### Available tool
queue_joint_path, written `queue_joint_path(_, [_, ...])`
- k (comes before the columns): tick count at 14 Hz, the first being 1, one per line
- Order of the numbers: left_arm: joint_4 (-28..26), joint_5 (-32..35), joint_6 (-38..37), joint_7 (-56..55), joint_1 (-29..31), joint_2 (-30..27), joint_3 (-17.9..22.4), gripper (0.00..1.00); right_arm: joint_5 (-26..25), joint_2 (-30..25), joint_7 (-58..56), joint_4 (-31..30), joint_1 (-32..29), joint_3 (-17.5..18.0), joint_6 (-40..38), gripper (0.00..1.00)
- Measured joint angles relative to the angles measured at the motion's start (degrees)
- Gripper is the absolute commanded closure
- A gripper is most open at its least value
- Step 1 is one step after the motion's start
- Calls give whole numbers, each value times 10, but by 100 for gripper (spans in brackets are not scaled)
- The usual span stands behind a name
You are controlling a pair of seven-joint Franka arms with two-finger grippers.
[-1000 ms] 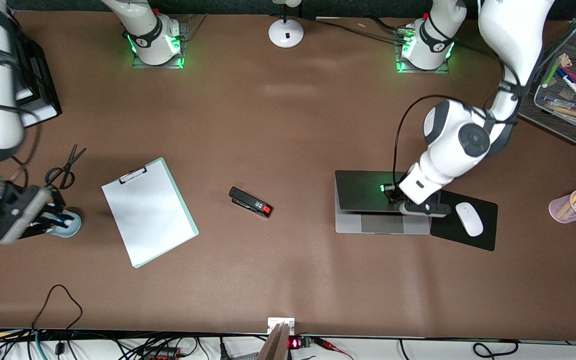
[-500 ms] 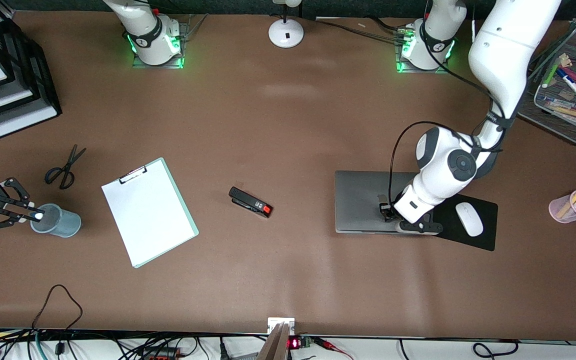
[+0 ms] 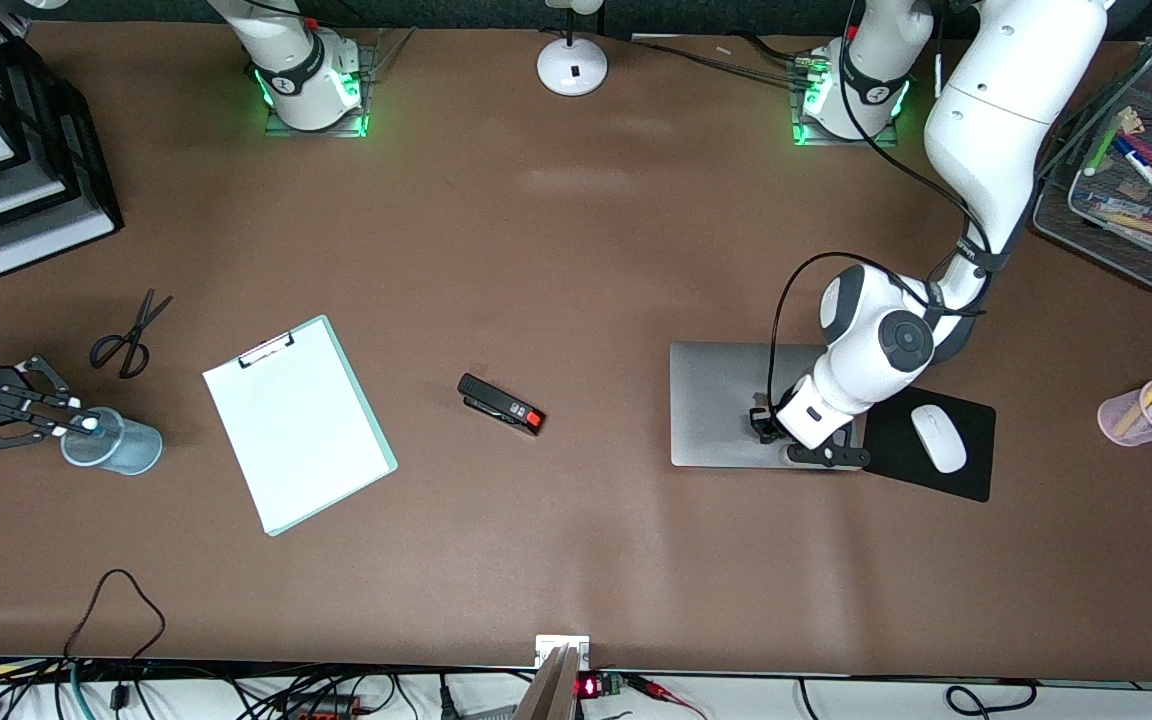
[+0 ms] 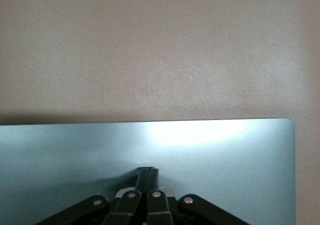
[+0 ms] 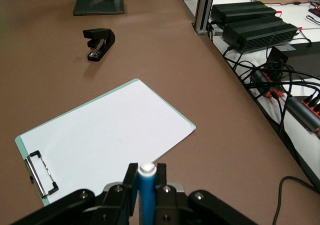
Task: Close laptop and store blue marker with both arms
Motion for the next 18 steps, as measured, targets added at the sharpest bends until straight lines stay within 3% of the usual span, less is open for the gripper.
queue_joint_path(1, [0,0,0,0,0,0,0,100,0,2,-5,0,-1,0,0,70])
queue_joint_path(2, [0,0,0,0,0,0,0,100,0,4,-7,0,-2,0,0,24])
queue_joint_path(3, [2,3,0,0,1,0,1,100,1,4,-8,0,-3,0,0,0])
queue_joint_path(6, [24,16,-28,0,3,-8,2,100,1,4,15,1,-6,0,0,0])
queue_joint_path(11, [135,18,-298,0,3,-73,2,94,-43,-12,172,22,-1,6,-2,0])
queue_joint_path(12, [155,20,-347,0,3,-85,2,80,-70,-21,219,27,8,7,-3,0])
queue_joint_path(13, [170,26,-387,3,3,-96,2,72,-105,-34,269,31,21,9,-3,0])
queue_joint_path(15, [189,38,-446,20,3,-114,0,29,-178,-70,367,36,56,11,-3,0])
queue_joint_path(16, [194,39,-464,28,3,-124,-1,15,-208,-89,417,36,74,12,-4,0])
queue_joint_path(17, [196,40,-477,37,3,-133,-1,2,-232,-105,459,36,89,12,-10,0])
queue_joint_path(18, [197,40,-489,49,3,-144,-1,2,-256,-119,500,35,105,12,-21,0])
